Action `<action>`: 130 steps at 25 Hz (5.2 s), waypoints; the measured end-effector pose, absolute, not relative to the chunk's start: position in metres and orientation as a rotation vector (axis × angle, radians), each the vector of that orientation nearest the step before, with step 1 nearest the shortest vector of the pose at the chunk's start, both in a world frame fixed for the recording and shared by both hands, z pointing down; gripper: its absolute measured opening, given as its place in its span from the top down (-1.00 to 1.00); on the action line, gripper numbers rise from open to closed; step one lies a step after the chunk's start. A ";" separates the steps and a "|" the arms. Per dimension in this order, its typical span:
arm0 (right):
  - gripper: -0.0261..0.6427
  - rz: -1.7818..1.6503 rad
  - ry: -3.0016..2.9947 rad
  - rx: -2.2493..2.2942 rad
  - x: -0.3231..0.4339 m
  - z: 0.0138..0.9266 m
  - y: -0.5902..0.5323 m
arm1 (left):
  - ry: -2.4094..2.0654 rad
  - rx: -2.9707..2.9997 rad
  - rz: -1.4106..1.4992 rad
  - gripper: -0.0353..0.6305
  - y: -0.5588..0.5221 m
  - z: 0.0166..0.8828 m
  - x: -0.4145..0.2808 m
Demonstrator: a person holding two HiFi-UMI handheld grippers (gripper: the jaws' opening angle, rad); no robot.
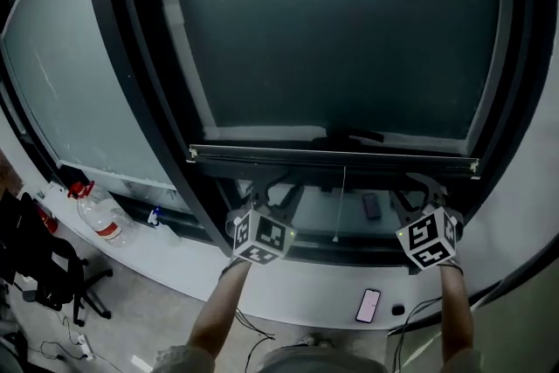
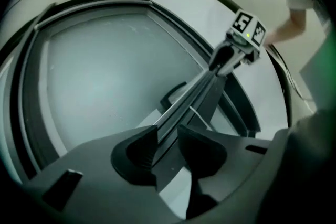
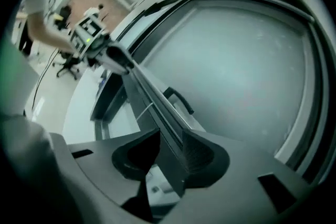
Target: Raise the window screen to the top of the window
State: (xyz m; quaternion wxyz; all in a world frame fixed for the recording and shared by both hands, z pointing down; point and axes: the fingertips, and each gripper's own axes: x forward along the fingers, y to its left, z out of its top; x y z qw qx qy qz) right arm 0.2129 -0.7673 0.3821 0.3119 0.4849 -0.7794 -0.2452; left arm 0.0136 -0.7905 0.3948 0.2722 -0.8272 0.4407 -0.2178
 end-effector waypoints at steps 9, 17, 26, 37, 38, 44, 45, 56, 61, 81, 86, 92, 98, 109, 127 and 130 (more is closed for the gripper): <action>0.58 -0.789 -1.512 0.858 0.242 0.414 -0.816 | 0.889 -1.771 -1.166 0.59 -0.850 0.404 -0.021; 0.80 -0.808 -1.462 0.832 0.241 0.418 -0.828 | 0.846 -1.686 -1.217 0.87 -0.863 0.407 -0.044; 0.80 -0.723 -1.512 0.821 0.241 0.417 -0.827 | 0.693 -1.824 -1.308 0.69 -0.856 0.418 -0.044; 0.80 -0.711 -1.512 0.782 0.241 0.418 -0.824 | 0.776 -1.801 -1.392 0.68 -0.863 0.426 -0.064; 0.80 -0.710 -1.512 0.780 0.241 0.418 -0.824 | 0.772 -1.760 -1.395 0.68 -0.863 0.425 -0.063; 0.80 -0.699 -1.504 0.730 0.240 0.418 -0.825 | 0.683 -1.768 -1.443 0.75 -0.864 0.427 -0.062; 0.80 -0.705 -1.497 0.726 0.239 0.419 -0.825 | 0.683 -1.756 -1.449 0.76 -0.864 0.427 -0.061; 0.85 -0.711 -1.441 0.756 0.235 0.419 -0.828 | 0.611 -1.741 -1.608 0.82 -0.864 0.432 -0.061; 0.86 -0.641 -1.451 0.679 0.235 0.421 -0.828 | 0.585 -1.846 -1.593 0.83 -0.863 0.433 -0.062; 0.87 -0.484 -1.501 0.544 0.228 0.420 -0.825 | 0.443 -2.104 -1.681 0.84 -0.861 0.434 -0.063; 0.87 -0.565 -1.498 0.616 0.230 0.388 -0.827 | 0.497 -2.086 -1.628 0.84 -0.863 0.404 -0.062; 0.87 -0.640 -1.459 0.666 0.230 0.355 -0.830 | 0.551 -1.965 -1.626 0.84 -0.868 0.372 -0.063; 0.87 -0.788 -1.400 0.824 0.234 0.257 -0.841 | 0.712 -1.846 -1.475 0.84 -0.879 0.271 -0.063; 0.87 -1.002 -1.285 1.012 0.229 0.038 -0.851 | 0.896 -1.629 -1.278 0.84 -0.888 0.050 -0.069; 0.87 -1.180 -1.056 1.413 0.233 -0.235 -0.851 | 1.163 -1.242 -1.017 0.85 -0.884 -0.232 -0.065; 0.87 -1.219 -1.041 1.451 0.228 -0.262 -0.851 | 1.205 -1.219 -1.035 0.85 -0.889 -0.249 -0.069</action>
